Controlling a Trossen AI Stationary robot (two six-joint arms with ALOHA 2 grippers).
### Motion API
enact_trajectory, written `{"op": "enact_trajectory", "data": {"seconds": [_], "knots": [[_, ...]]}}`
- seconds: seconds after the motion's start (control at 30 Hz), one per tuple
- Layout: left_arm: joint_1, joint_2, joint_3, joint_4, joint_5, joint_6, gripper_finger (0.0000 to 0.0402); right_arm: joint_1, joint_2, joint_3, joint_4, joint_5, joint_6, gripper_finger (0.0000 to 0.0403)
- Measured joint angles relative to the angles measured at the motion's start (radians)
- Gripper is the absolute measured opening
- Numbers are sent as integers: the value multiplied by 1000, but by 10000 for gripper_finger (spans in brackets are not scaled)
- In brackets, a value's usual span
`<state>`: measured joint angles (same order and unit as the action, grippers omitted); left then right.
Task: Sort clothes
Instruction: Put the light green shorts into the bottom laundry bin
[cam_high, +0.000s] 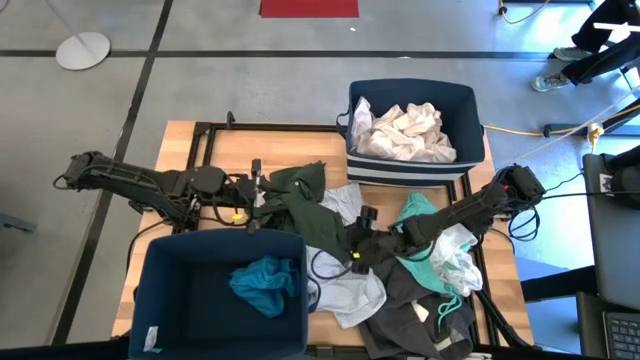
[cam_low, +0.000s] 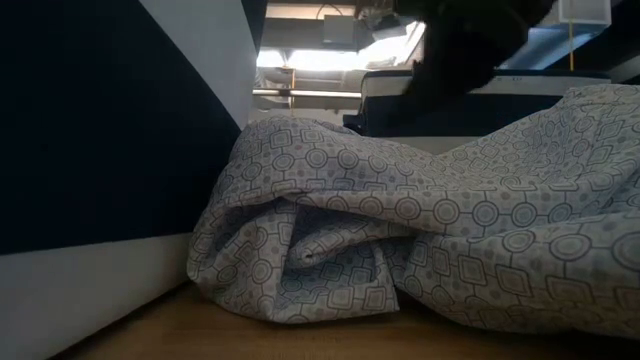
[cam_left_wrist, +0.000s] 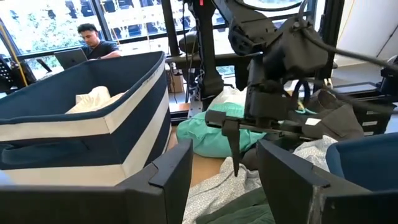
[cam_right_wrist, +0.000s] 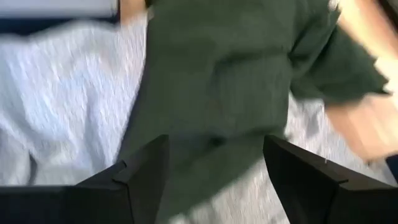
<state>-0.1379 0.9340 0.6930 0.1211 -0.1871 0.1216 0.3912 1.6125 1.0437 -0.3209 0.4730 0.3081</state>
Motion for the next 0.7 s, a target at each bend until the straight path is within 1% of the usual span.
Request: {"op": "enact_trajectory", "data": {"seconds": [0.07, 0.13, 0.3, 0.37, 0.47, 0.57, 0.7], "knots": [[0, 0, 0, -1, 0, 1, 166, 0, -8, 26, -107, -52, 0, 262], [0, 0, 0, -1, 0, 1, 166, 1, -18, 80, -252, -107, 8, 262], [0, 0, 0, -6, 0, -1, 166, 4, -27, 222, -645, -180, 234, 262], [0, 0, 0, -6, 0, -1, 166, 14, -28, 251, -778, -197, 340, 262], [0, 0, 0, -8, 0, -2, 166, 18, -28, 258, -937, -221, 494, 262], [0, 0, 0, -8, 0, -2, 166, 17, -28, 237, -1042, -280, 605, 262], [0, 0, 0, -9, 0, -2, 166, 16, -28, 200, -1036, -375, 630, 262]]}}
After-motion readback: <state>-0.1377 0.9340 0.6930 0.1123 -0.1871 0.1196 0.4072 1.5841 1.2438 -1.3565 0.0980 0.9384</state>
